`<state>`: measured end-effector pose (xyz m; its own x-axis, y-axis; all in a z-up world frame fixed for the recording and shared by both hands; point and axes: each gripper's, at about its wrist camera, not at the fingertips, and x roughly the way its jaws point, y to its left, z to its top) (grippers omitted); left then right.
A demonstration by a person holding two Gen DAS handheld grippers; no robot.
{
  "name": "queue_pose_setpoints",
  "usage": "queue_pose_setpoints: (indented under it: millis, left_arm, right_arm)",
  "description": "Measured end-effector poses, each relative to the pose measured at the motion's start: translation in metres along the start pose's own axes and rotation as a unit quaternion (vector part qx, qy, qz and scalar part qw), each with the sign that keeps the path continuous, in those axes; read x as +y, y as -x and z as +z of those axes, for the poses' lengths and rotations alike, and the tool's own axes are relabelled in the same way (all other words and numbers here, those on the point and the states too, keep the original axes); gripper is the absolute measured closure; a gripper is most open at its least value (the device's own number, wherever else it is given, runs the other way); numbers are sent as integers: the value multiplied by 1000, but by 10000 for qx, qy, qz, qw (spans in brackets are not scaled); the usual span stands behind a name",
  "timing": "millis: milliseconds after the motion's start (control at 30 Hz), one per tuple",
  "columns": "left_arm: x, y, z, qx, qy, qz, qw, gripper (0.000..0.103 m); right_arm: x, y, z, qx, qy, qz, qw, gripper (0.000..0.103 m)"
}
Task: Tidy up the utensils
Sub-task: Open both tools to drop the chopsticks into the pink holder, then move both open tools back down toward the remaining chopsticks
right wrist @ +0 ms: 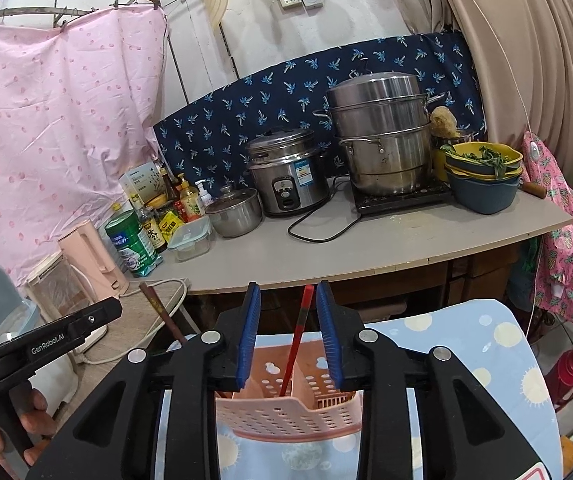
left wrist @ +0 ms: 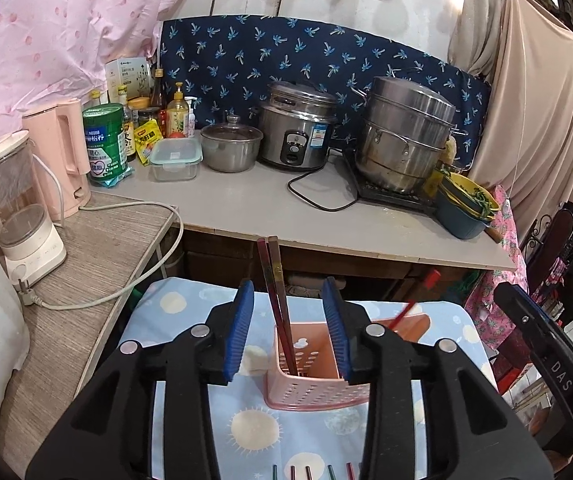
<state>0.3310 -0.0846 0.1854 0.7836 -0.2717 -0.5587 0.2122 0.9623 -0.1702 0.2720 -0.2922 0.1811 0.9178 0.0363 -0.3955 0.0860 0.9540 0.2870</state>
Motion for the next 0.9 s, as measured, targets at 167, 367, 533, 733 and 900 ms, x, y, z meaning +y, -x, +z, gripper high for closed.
queue_pose_setpoints:
  millis: [167,367,533,733,900]
  left_arm:
    - [-1,14,-7,14,-5,30,10000,69]
    - [0,36,-24,-14,-56,82,9999,69]
    - [3,51,-43,68,-73,80,9999,69]
    - [11,63,-75,263,-122,158,9995,69]
    - [20,74,-107,410,-171,269,9987,69]
  right_arm:
    - [0,22,-4,-53,-39,104,9999,70]
    - [0,49,-22,-9,43,51,10000,68]
    - [2,71,-48,92,183,-18,9998,68]
    - [1,99,-82,240,437,-243,9985,68]
    - [-5,121,-113,423,485,-342,9973,68]
